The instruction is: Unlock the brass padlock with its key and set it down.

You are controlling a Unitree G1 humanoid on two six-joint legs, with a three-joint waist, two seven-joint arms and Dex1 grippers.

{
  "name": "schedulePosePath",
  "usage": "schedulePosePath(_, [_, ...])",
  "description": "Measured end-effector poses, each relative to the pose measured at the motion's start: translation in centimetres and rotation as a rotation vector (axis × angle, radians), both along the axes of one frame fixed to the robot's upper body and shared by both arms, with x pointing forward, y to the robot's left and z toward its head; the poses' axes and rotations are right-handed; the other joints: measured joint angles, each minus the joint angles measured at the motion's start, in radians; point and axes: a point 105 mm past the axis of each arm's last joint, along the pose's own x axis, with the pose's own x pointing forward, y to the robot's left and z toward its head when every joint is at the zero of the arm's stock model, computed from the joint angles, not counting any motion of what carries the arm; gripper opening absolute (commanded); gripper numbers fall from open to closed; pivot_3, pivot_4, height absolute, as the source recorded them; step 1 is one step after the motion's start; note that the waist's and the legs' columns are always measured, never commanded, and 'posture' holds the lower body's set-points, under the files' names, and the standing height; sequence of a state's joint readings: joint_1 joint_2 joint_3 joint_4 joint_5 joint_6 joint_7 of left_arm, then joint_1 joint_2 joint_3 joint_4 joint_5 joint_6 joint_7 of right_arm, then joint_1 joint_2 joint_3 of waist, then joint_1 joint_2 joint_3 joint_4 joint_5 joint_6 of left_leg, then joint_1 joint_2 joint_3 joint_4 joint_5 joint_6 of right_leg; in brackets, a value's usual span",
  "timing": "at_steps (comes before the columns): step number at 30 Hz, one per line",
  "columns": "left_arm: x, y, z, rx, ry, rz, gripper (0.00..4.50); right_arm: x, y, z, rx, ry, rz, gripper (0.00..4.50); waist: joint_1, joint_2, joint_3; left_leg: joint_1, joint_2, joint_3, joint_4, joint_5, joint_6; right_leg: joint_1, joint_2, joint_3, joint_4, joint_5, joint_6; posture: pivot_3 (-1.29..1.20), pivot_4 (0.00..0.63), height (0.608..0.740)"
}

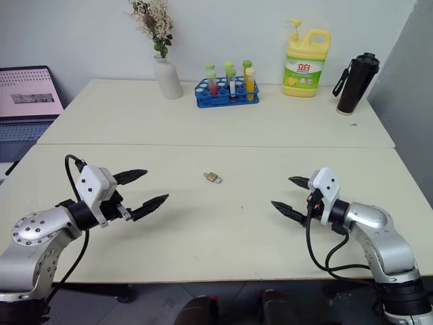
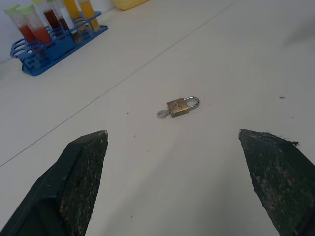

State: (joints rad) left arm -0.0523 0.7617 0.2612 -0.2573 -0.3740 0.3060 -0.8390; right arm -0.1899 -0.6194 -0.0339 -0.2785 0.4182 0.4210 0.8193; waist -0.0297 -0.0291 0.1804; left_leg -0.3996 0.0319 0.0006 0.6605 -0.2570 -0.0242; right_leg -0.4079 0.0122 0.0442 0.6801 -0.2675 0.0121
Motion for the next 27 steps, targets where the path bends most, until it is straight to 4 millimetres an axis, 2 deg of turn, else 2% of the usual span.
schedulePosePath(6, [-0.8,-0.2,-1.6,0.023,0.116,-0.037,4.43,0.4,0.6,0.9,0.021,0.028,-0.027,4.50,-0.001,0.000,0.000,0.000,0.000,0.000,0.000,0.000,0.000,0.000,0.000,0.000,0.000,0.000,0.000,0.00,0.150,0.740])
schedulePosePath(13, [-0.7,-0.1,-1.4,0.023,0.130,-0.035,4.43,0.6,2.1,2.3,0.045,0.032,0.031,4.50,-0.001,0.000,0.000,0.000,0.000,0.000,0.000,0.000,0.000,0.000,0.000,0.000,0.000,0.000,0.000,0.00,0.150,0.740])
schedulePosePath(16, [-0.4,-0.3,-0.8,0.047,0.141,-0.064,4.43,1.0,4.3,3.1,0.026,0.024,0.130,4.50,-0.003,0.000,0.000,0.001,0.001,0.000,0.000,0.000,0.000,0.000,0.001,-0.001,0.000,0.000,0.000,0.00,0.150,0.740])
schedulePosePath(19, [0.3,-1.6,-0.3,0.036,0.156,-0.134,4.43,2.6,6.6,3.2,-0.017,-0.001,0.174,4.50,-0.003,0.000,0.000,0.001,0.000,0.000,0.000,0.000,0.000,0.000,0.002,-0.001,0.001,0.000,0.000,0.00,0.150,0.740])
schedulePosePath(22, [1.6,-2.7,0.2,0.043,0.142,-0.161,4.43,4.6,7.7,2.7,-0.043,-0.001,0.136,4.50,0.000,0.000,0.000,-0.001,-0.001,0.001,0.001,0.000,0.000,-0.001,0.003,-0.001,0.001,0.000,0.000,0.00,0.150,0.740])
schedulePosePath(27, [3.0,-2.8,-0.3,0.040,0.178,-0.146,4.43,6.1,10.4,1.4,-0.049,0.009,0.134,4.50,-0.001,0.000,0.000,-0.002,-0.001,0.001,0.000,0.000,0.000,-0.002,0.002,-0.001,0.001,0.003,-0.004,0.00,0.150,0.740])
